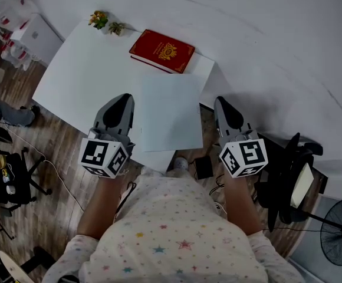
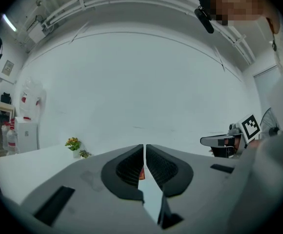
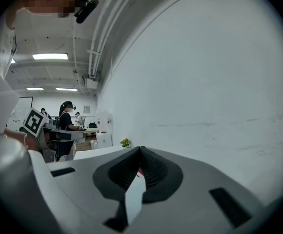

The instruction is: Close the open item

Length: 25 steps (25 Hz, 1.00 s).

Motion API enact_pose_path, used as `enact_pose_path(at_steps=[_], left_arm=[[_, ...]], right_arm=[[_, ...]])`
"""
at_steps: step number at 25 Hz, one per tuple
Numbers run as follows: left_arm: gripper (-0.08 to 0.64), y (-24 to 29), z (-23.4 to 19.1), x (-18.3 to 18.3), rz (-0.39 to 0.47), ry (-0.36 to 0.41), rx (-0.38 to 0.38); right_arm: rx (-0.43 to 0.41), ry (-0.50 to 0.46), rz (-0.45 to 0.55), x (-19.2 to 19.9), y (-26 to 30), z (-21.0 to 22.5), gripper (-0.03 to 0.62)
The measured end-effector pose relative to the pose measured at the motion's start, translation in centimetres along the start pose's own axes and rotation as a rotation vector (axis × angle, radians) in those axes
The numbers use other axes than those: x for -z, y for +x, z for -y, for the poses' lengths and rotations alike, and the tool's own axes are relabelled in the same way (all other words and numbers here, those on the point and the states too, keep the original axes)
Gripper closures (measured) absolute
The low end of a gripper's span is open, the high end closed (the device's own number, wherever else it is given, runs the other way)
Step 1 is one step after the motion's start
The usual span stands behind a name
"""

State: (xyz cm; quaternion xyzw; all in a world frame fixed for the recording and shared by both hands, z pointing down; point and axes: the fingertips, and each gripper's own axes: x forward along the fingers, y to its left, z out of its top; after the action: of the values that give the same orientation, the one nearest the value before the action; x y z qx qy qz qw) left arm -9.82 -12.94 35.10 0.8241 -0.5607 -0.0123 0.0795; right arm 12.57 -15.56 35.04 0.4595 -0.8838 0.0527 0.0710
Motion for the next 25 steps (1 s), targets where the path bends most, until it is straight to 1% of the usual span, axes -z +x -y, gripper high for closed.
enact_pose_path(at_steps=[2, 4, 6, 10, 25], left_arm=[[0.535, 0.0, 0.1, -0.6, 0.008, 0.034, -0.008], [0.534, -0.2, 0.1, -1.6, 0.034, 0.07, -0.026], [0.534, -0.3, 0.1, -2.5, 0.065, 0.088, -0.039], [0.535, -0.4, 0.3, -3.4, 0.092, 0.084, -0.037], [0.535, 0.0, 0.1, -4.1, 0.107, 0.096, -0.041]], right_arm=[[0.006, -0.024, 0.011, -0.7, -0.2, 0.1, 0.592], [0.016, -0.059, 0.025, -1.4, -0.4, 0.2, 0.592], [0.023, -0.083, 0.04, -2.0, -0.6, 0.3, 0.592], [0.015, -0.078, 0.073, -3.0, -0.9, 0.3, 0.592], [0.009, -0.081, 0.129, -4.9, -1.1, 0.3, 0.592]])
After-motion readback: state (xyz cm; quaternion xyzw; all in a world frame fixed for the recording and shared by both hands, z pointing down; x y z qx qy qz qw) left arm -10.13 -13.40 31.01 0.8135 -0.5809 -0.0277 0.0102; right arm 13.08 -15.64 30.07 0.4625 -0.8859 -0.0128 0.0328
